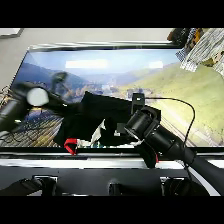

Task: Fold the clothes and pants, and hang the long-sleeved shirts on hangers.

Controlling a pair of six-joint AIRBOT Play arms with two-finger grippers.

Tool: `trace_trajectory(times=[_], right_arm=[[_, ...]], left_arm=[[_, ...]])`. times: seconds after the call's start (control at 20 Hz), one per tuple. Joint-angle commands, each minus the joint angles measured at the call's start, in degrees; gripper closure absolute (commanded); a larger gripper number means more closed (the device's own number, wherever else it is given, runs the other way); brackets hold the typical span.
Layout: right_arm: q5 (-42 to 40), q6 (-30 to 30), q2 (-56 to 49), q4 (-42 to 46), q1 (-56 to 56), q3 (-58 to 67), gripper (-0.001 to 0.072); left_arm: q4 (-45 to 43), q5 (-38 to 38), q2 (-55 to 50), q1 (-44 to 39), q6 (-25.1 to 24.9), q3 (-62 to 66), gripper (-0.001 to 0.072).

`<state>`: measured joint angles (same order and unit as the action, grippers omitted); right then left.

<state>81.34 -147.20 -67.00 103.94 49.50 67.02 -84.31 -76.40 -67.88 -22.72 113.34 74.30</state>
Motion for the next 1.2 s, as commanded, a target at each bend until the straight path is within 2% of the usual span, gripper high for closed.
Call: trace_trajectory(times=[0.0, 0.05, 0.15, 0.3, 0.45, 0.5, 0.55, 0.75, 1.15], right_arm=[[-0.37, 0.66, 0.04, -1.40, 0.07, -0.02, 0.0683], [-0.35, 1.05, 0.04, -1.42, 0.04, -0.02, 0.0683], [-0.44, 1.77, 0.04, -1.40, 0.04, -0.02, 0.0683], [-0.48, 2.12, 0.04, -1.40, 0.04, -0.02, 0.0683], [-0.48, 2.12, 0.04, -1.40, 0.04, -0.02, 0.0683], [-0.52, 2.12, 0.04, -1.38, 0.04, -0.02, 0.0683], [-0.57, 2.12, 0.04, -1.29, 0.04, -0.02, 0.0683], [-0.72, 2.10, 0.04, -1.31, 0.04, -0.02, 0.0681], [-0.70, 2.10, 0.04, -1.29, 0.04, -0.02, 0.0681]], left_arm=[[-2.56, -2.34, 6.73, 14.75, -6.51, -1.51, 0.0109], [-2.84, -1.66, 8.52, 20.55, -9.57, -2.32, 0.0109], [-5.35, -3.48, 9.70, 30.16, -18.88, -2.86, 0.0109], [-5.33, -6.64, 9.49, 40.15, -25.75, -2.89, 0.0110], [-5.27, -2.16, 8.72, 45.40, -23.21, -4.17, 0.0089], [-5.07, 0.02, 8.24, 47.04, -23.89, -5.77, 0.0039], [-5.05, 0.63, 7.37, 48.92, -25.70, -7.65, 0.0021], [-3.50, 2.71, 4.33, 52.04, -36.70, -17.07, 0.0022], [2.12, 20.31, 4.33, 51.80, -47.25, -30.25, 0.0040]])
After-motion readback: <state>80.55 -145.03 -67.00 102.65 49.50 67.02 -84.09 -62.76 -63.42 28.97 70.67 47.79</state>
